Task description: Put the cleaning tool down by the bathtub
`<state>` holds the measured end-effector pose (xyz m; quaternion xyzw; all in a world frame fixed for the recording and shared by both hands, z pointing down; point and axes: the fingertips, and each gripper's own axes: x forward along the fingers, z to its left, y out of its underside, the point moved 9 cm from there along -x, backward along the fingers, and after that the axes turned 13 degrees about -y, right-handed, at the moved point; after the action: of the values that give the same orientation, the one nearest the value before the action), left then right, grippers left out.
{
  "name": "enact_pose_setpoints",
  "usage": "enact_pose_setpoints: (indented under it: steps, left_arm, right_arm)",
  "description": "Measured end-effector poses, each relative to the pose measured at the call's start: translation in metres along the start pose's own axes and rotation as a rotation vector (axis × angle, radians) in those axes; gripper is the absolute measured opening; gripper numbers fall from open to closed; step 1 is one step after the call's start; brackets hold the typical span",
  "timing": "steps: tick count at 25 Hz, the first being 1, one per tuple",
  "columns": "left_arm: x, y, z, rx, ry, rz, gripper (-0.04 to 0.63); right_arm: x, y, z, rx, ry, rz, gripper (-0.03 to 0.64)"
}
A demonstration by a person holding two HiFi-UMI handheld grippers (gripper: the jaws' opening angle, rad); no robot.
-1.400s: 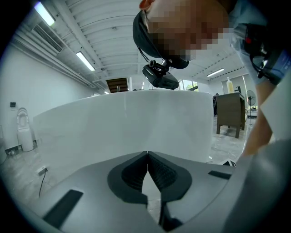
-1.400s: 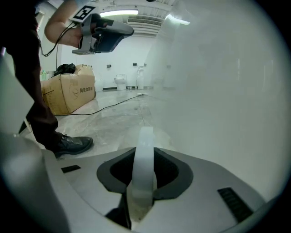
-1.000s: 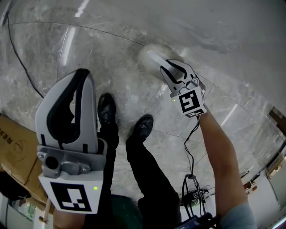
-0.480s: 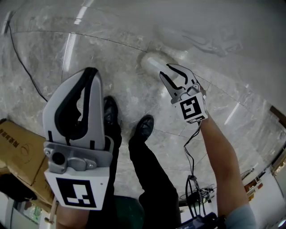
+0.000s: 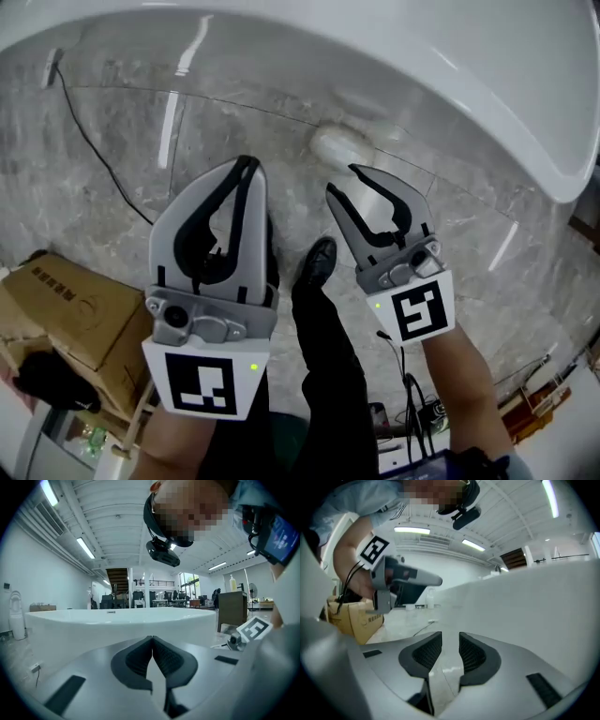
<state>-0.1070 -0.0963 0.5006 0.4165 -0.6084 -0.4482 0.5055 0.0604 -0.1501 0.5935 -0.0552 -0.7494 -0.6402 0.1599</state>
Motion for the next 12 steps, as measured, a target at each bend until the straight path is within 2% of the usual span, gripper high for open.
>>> enact_pose_setpoints:
  steps: [3, 5, 8, 12]
  left_arm:
    - [-0.014, -0.039, 0.009, -0.006, -0.002, -0.029, 0.017]
    - [-0.019, -0.066, 0.014, -0.018, -0.003, -0.059, 0.017]
    - [-0.025, -0.104, 0.017, -0.032, -0.009, -0.099, 0.017]
    - [-0.029, -0.139, 0.014, -0.016, 0.029, -0.142, 0.017]
  right_arm:
    - [-0.015, -0.077, 0.019, 0.001, 0.09, -0.147, 0.101]
    - [-0.026, -0.122, 0.026, -0.009, 0.168, -0.207, 0.077]
    - [-0.038, -0.172, 0.031, -0.013, 0.279, -0.247, 0.021]
    - [-0.046, -0.207, 0.034, -0.012, 0.357, -0.262, 0.015]
